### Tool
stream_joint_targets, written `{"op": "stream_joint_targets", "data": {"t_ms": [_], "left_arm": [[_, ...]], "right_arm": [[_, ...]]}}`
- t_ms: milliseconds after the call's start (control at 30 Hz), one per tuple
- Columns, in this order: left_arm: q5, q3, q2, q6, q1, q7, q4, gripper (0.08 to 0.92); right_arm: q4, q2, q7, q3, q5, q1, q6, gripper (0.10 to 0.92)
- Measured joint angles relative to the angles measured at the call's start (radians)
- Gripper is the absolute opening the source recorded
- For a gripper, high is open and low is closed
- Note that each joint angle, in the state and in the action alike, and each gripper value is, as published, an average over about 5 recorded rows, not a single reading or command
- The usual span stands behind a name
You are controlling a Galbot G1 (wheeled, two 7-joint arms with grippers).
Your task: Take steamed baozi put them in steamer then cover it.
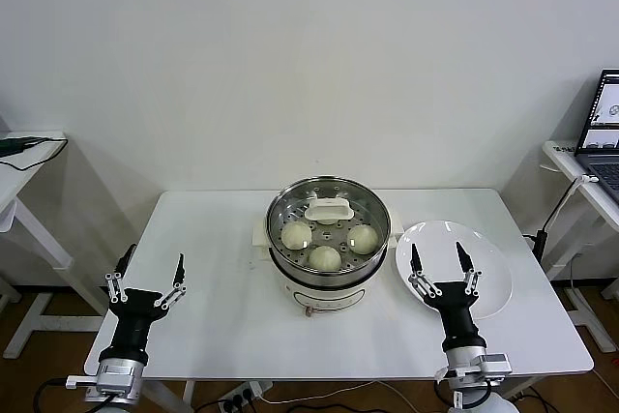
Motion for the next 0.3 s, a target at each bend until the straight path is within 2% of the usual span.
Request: {"op": "stream_joint_targets", "data": {"t_ms": [300], "left_arm": [[-0.001,-0.001,0.001,-0.001,0.004,0.002,0.000,0.823]], "right_arm": [[0.004,0.001,0.005,-0.002,-0.011,0.001,-0.007,0.823]]}}
